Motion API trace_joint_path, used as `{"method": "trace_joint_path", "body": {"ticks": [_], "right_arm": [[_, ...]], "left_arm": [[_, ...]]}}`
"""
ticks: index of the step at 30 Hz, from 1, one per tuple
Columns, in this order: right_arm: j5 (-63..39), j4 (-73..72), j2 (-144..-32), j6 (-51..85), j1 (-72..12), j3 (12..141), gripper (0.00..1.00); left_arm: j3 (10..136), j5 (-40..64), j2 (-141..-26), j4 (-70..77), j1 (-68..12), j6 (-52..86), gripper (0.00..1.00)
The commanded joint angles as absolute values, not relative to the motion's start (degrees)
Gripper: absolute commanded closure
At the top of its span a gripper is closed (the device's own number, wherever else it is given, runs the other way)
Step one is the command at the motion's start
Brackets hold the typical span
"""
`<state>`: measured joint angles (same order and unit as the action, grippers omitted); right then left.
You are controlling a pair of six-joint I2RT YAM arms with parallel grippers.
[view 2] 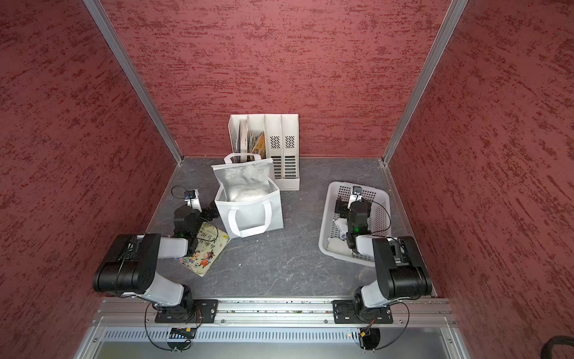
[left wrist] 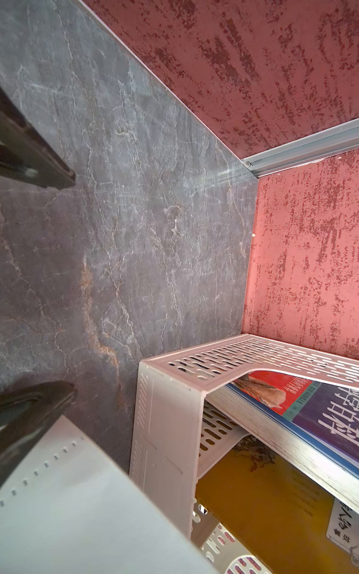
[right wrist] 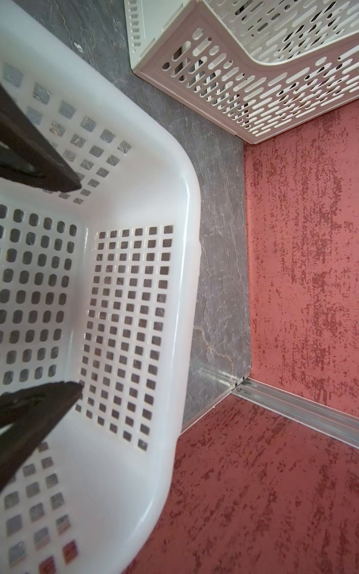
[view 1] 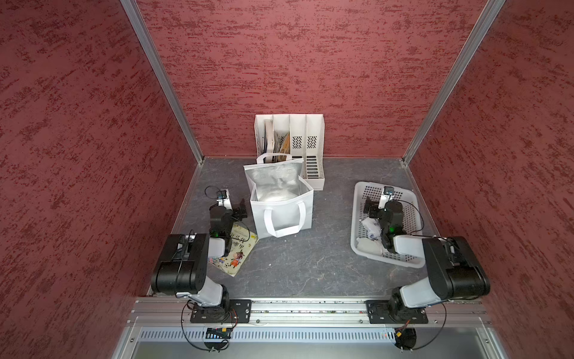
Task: Place the ice pack in the delivery bag
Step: Pick up the ice pack from the bin.
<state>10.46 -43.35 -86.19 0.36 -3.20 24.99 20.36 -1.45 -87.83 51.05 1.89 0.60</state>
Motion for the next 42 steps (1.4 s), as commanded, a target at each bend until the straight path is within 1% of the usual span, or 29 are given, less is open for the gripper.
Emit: {"method": "trace_joint_path", "body": {"ticks": [1,14,16,17,20,21,23,25,27,30,32,33,35,37,39,42], "right_arm": [[9.45,-44.52,-86.04,0.03,-3.03,25.28,0.01],[9.2,-43.98,-86.19,0.15,-2.96,25.76,0.01],[8.97,-44.77,-84.89,-0.35,-3.05,24.91,0.01],[8.65,-41.91,-82.03,-0.46,-3.06,25.81,0.01],[10.43,-17.74,-75.27,2.5,-3.07,35.75,0.01],[9.08,-9.12,-73.69,2.71,-3.08,39.13,0.01],[5.96,0.43,-70.47,3.97,-2.97,43.87,0.01],[3.15,3.28,-66.09,6.52,-2.92,44.35,0.01],[0.55,2.05,-60.5,10.78,-2.89,42.42,0.01],[2.1,1.96,-54.28,22.09,-2.67,40.15,0.02],[-1.98,5.43,-51.82,24.84,-2.36,41.16,0.02],[-6.11,8.03,-51.88,24.31,-2.36,42.96,0.02],[-10.76,18.6,-54.43,24.26,-2.32,47.95,0.02],[-11.75,30.84,-58.44,24.07,-2.37,52.98,0.02],[-12.58,40.0,-62.66,23.45,-2.37,55.92,0.02],[-12.2,49.0,-67.69,22.64,-2.37,57.81,0.03]], "left_arm": [[21.09,-1.58,-87.45,52.25,1.58,0.41,0.0],[20.98,-1.49,-87.31,52.42,1.63,0.44,0.0],[20.78,-3.51,-86.38,51.71,1.58,0.9,0.0],[21.29,-5.01,-83.9,47.96,1.74,1.67,0.0],[26.87,-7.36,-70.24,25.78,1.96,3.25,0.0],[28.62,-7.43,-66.41,19.65,1.87,3.78,0.0],[31.5,-7.8,-58.85,6.93,1.63,6.64,0.0],[34.27,-5.57,-52.01,-2.46,1.83,11.17,0.0],[36.69,-0.88,-46.04,-9.62,2.2,15.14,0.0],[40.63,6.49,-40.51,-15.28,2.42,22.96,0.0],[43.29,10.94,-39.52,-17.26,2.52,29.2,0.0],[44.35,12.96,-39.78,-17.63,2.4,32.21,0.0],[46.11,17.41,-41.55,-16.25,2.34,39.98,0.0],[48.59,21.26,-45.21,-13.98,1.14,45.33,0.0],[53.42,22.95,-49.47,-13.34,-1.62,45.68,0.0],[62.37,19.55,-55.48,-18.26,-9.86,39.52,0.0]]}}
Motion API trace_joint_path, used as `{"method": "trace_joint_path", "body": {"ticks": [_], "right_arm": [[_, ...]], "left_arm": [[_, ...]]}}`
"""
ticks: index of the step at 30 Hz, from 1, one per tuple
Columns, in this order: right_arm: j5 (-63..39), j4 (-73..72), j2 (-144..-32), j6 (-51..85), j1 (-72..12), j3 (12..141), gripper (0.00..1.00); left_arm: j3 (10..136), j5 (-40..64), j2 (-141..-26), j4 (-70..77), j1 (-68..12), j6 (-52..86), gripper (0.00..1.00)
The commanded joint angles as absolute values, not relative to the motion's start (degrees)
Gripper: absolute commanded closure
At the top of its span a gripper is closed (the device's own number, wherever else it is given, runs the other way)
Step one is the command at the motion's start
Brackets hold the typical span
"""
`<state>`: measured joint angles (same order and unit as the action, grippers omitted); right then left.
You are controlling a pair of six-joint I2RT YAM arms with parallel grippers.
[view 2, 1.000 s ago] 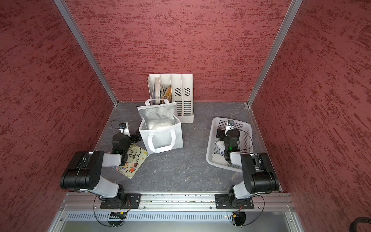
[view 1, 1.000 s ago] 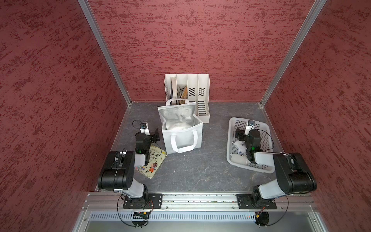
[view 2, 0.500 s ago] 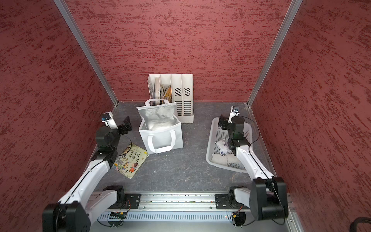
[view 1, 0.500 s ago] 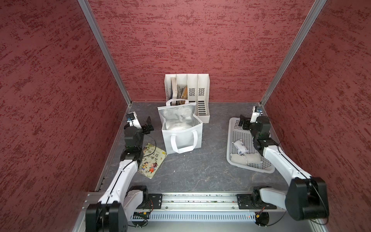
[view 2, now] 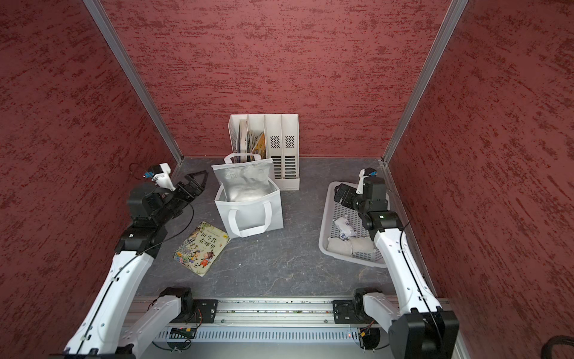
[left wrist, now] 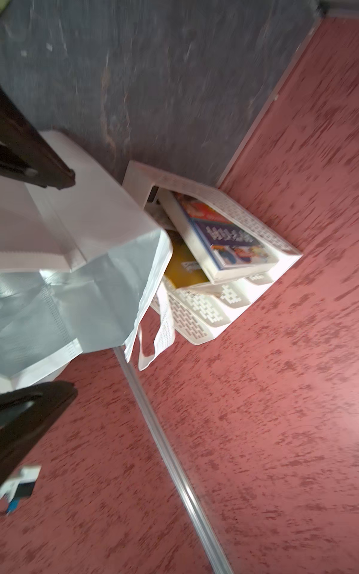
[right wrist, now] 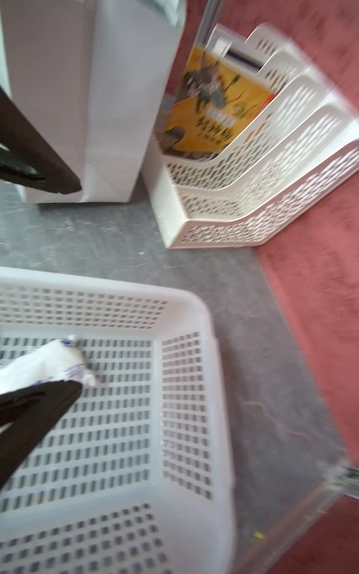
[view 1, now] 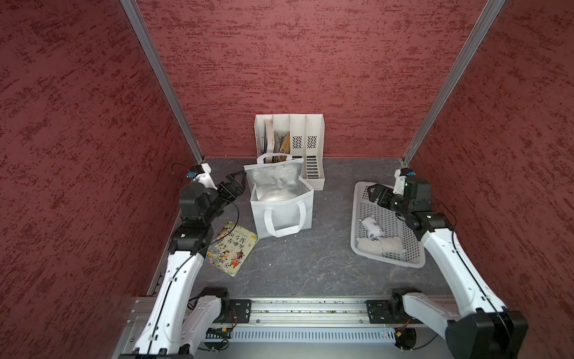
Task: Place the ice pack in the delivery bag
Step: Pick up the ice pack from the bin.
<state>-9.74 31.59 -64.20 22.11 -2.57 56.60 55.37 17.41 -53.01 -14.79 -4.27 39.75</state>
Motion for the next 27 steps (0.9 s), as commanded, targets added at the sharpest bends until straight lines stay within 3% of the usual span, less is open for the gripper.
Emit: {"method": "trace_joint_path", "body": {"ticks": [1,6,18,27], "right_arm": [[-11.02,50.78,-68.68,22.66,-2.33,57.91,0.03],[-3.44,54.3,-73.64,20.23,-2.32,58.26,0.02],[5.35,53.97,-97.11,9.12,-2.4,68.86,0.02],[-0.44,51.07,-104.17,7.96,-2.42,68.28,0.07]], "left_arm": [[65.03,18.22,-57.32,-19.82,-12.09,37.48,0.0],[70.32,16.41,-63.88,-18.08,-18.27,31.67,0.0],[72.91,17.4,-69.96,-15.56,-18.65,29.41,0.0],[67.59,14.34,-63.1,-16.24,-19.01,30.45,0.0]]}}
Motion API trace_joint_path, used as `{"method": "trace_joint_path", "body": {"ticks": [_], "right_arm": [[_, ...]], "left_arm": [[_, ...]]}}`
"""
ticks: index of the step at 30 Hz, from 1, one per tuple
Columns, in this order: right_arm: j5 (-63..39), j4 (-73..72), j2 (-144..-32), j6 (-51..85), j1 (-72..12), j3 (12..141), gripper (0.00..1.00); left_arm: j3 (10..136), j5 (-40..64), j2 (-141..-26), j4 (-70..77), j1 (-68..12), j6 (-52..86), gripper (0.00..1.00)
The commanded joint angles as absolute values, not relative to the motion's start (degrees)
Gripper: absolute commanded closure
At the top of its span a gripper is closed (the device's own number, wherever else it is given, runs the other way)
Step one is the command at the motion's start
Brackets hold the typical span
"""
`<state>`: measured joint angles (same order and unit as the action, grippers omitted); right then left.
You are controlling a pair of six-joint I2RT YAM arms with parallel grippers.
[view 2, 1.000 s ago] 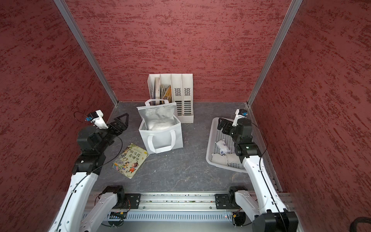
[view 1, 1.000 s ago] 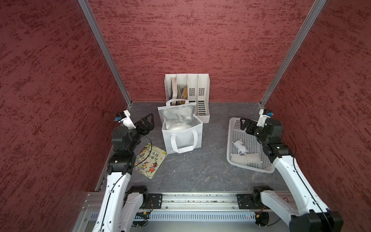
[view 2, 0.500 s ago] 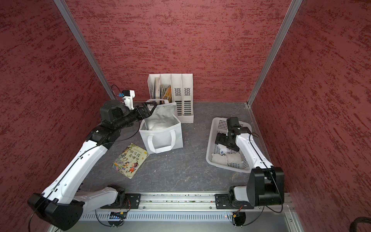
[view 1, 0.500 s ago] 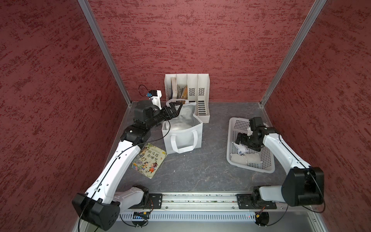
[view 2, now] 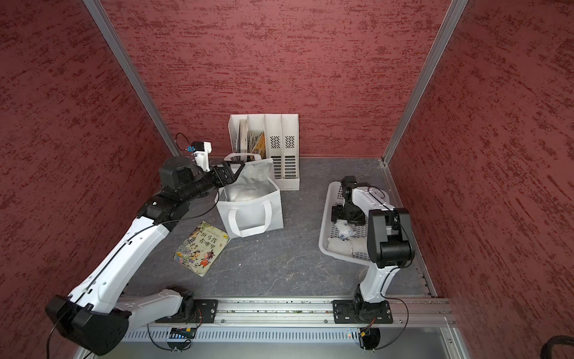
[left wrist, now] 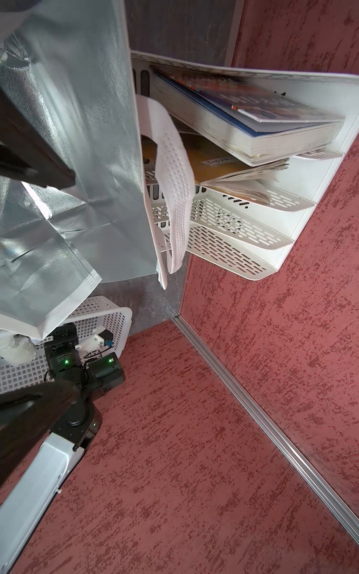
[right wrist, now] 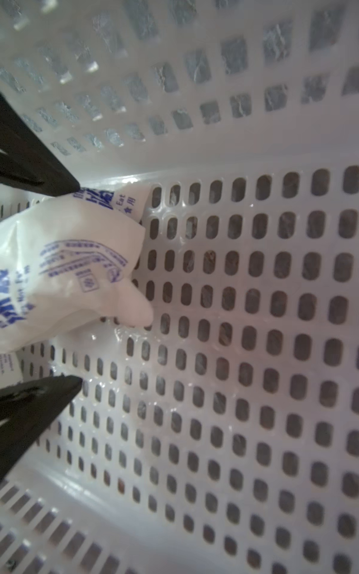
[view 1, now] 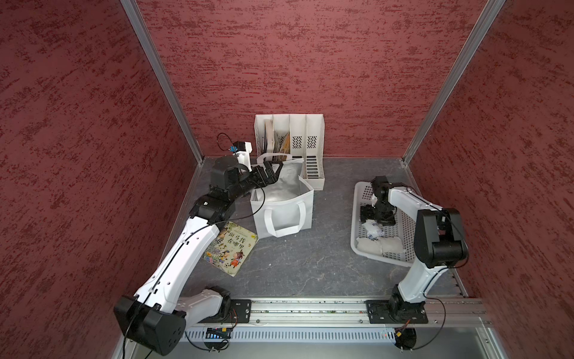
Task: Place the ice pack in the delivery bag
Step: Pick up the ice pack from the bin, then place the ice pack in the delivery bag.
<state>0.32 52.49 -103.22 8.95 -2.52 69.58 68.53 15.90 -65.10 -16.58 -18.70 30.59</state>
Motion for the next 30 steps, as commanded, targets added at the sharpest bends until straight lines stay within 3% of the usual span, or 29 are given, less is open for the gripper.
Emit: {"method": "trace_joint_path", "body": {"ticks": [1,9,16,20,24,27,30], "right_arm": [[-0.8,50.52,-104.46,7.95,-2.39,67.84,0.08],[-5.09,48.39,-105.01,8.18,-2.45,66.21,0.3],[-1.47,49.63,-93.07,9.8,-2.45,64.26,0.54],[-3.32,51.39,-79.87,11.88,-2.46,67.19,0.56],[-23.14,42.17,-71.6,22.05,-3.85,73.08,0.56],[-27.94,25.47,-72.5,32.7,-12.04,78.63,0.55],[-24.99,21.34,-79.92,32.43,-22.44,88.72,0.55]], "left_arm": [[67.37,14.17,-62.61,-16.26,-19.06,30.42,0.0],[66.67,13.97,-60.54,-17.05,-19.29,30.79,0.0],[64.34,12.92,-57.26,-16.63,-19.86,31.84,0.0],[62.95,10.65,-55.02,-15.18,-20.07,32.23,0.0],[60.18,5.02,-51.8,-11.84,-20.68,33.01,0.0],[58.55,0.24,-49.47,-10.13,-20.96,33.47,0.0],[58.01,-3.39,-47.24,-10.16,-21.09,33.41,0.0]]}}
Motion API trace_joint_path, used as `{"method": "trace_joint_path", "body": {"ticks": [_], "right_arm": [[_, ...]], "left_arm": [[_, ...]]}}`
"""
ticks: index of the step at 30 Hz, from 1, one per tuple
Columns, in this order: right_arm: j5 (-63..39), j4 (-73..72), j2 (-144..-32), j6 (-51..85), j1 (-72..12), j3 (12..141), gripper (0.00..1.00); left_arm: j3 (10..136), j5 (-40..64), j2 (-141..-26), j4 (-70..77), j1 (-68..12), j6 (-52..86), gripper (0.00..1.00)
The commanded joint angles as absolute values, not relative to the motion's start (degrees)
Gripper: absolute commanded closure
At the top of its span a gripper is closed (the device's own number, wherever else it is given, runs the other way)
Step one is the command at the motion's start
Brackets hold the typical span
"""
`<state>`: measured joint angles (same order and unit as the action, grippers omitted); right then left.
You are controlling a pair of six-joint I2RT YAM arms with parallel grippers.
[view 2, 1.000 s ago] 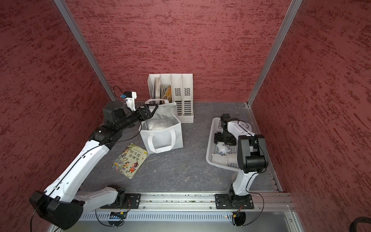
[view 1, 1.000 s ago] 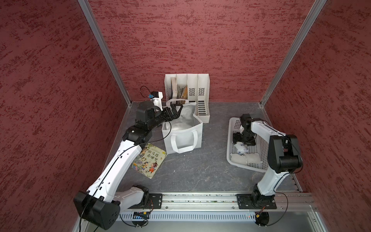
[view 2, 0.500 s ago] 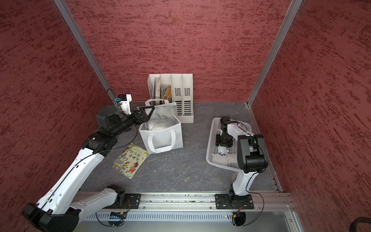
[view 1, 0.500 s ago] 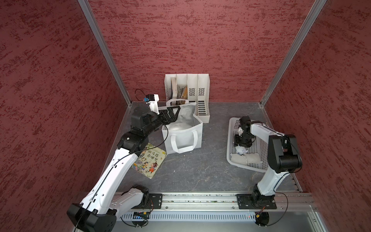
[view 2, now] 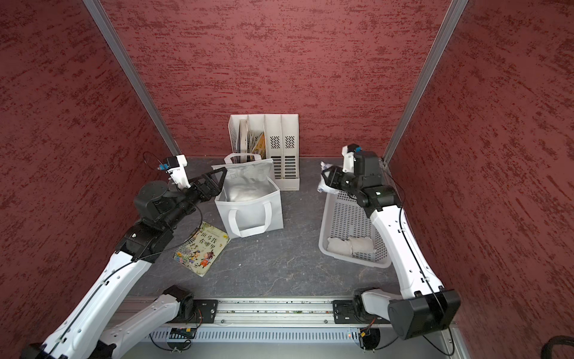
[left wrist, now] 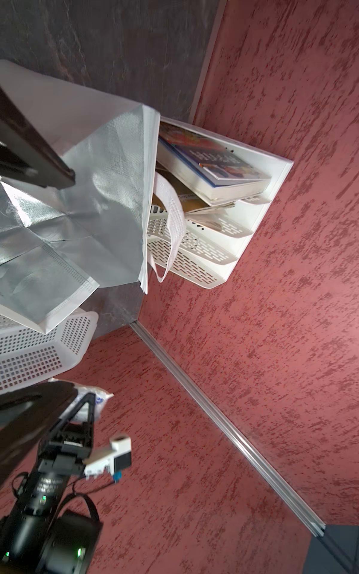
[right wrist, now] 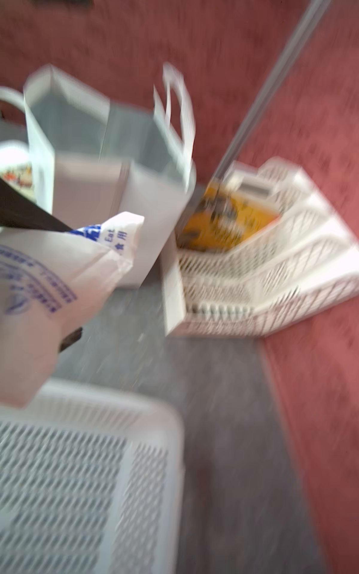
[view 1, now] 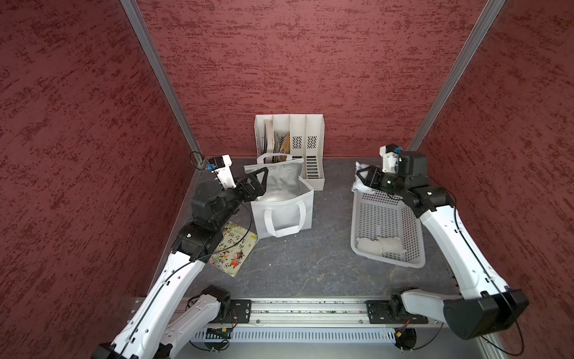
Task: Place the ice pack in the delivery bag
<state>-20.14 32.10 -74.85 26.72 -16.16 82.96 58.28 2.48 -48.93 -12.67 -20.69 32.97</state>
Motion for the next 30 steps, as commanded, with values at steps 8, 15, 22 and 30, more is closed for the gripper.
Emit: {"method": "trace_joint_path", "body": {"ticks": [8,15,22,30], "right_arm": [[-17.11,37.35,-103.41,19.26,-38.95,115.9,0.53],[-8.39,46.7,-112.21,12.67,-44.16,121.81,0.45],[-9.26,49.69,-111.31,10.25,-44.98,123.41,0.34],[-0.47,29.15,-80.84,8.38,-44.63,93.24,0.14]], "left_arm": [[56.96,-7.78,-43.42,-16.18,-21.25,34.53,0.0],[55.32,-9.37,-42.5,-17.68,-21.35,35.17,0.0],[55.14,-8.83,-44.52,-17.02,-21.44,35.77,0.0],[59.16,0.71,-47.0,-12.31,-23.81,32.72,0.0]]}}
